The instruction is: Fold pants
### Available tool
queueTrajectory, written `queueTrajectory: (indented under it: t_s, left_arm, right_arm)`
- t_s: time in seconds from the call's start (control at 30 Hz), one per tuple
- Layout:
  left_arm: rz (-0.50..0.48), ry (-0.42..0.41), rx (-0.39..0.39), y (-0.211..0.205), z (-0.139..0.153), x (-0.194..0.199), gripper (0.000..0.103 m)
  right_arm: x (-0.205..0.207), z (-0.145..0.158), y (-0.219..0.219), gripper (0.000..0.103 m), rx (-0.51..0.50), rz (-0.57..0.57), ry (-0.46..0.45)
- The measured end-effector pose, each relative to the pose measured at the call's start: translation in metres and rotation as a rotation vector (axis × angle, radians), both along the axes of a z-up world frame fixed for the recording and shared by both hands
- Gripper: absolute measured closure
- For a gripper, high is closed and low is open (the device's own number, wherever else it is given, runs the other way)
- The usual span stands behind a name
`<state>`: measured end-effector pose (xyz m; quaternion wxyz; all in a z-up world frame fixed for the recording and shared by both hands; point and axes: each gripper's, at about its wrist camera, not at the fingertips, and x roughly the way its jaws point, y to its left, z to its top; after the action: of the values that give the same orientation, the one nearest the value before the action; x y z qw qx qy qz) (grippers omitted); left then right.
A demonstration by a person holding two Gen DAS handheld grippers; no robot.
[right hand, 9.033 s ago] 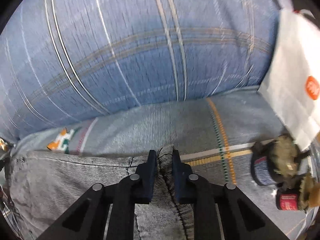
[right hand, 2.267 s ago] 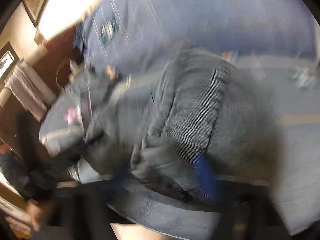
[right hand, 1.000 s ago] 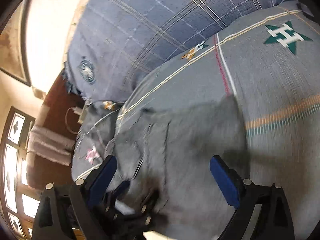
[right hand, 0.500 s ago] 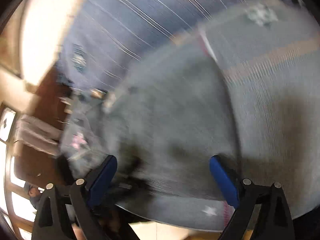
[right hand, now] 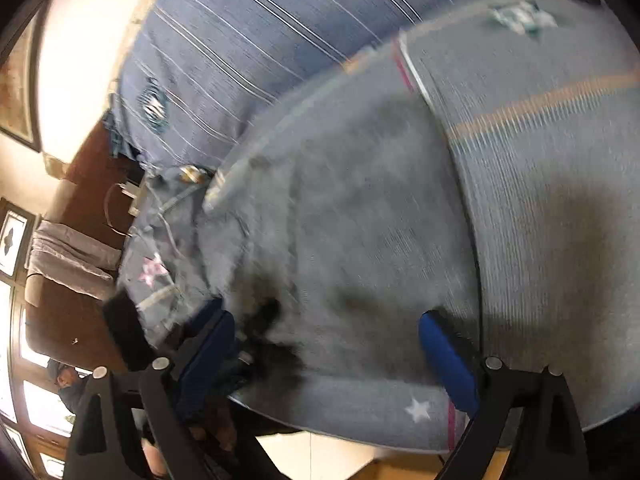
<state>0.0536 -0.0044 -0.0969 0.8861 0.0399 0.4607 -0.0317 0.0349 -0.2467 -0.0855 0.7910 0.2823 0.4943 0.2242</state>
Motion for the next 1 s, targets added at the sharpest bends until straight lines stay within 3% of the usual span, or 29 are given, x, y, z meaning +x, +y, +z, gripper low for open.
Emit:
queueTrajectory:
  t_s: [0.2, 0.3, 0.4, 0.6, 0.7, 0.83, 1.0]
  left_arm:
    - [-0.006, -0.002, -0.004, 0.001, 0.001, 0.0, 0.0]
    - [-0.007, -0.005, -0.003, 0.0, 0.0, 0.0, 0.0]
    - [-0.011, -0.006, -0.005, 0.0, 0.0, 0.0, 0.0]
    - [-0.012, -0.01, -0.009, 0.0, 0.0, 0.001, 0.0]
    - [-0.011, -0.01, -0.008, 0.0, 0.0, 0.001, 0.0]
    - [-0.011, -0.012, -0.009, 0.0, 0.0, 0.0, 0.0]
    - [-0.012, -0.015, -0.011, 0.001, 0.0, 0.0, 0.0]
  right_arm:
    - [0.06, 0.03, -0.002, 0.008, 0.007, -0.019, -0.057]
    - [0.097, 0.019, 0.001, 0.008, -0.024, -0.042, -0.031]
    - [0.118, -0.011, -0.009, 0.006, -0.026, -0.066, 0.043]
    - [0.104, 0.011, 0.002, 0.005, -0.035, -0.055, -0.024]
    - [0.112, -0.004, 0.009, 0.005, -0.102, -0.042, 0.005]
    - [0.099, 0.001, -0.002, 0.005, -0.048, -0.057, -0.004]
    - [0.047, 0.011, -0.009, 0.005, 0.007, -0.031, -0.034]
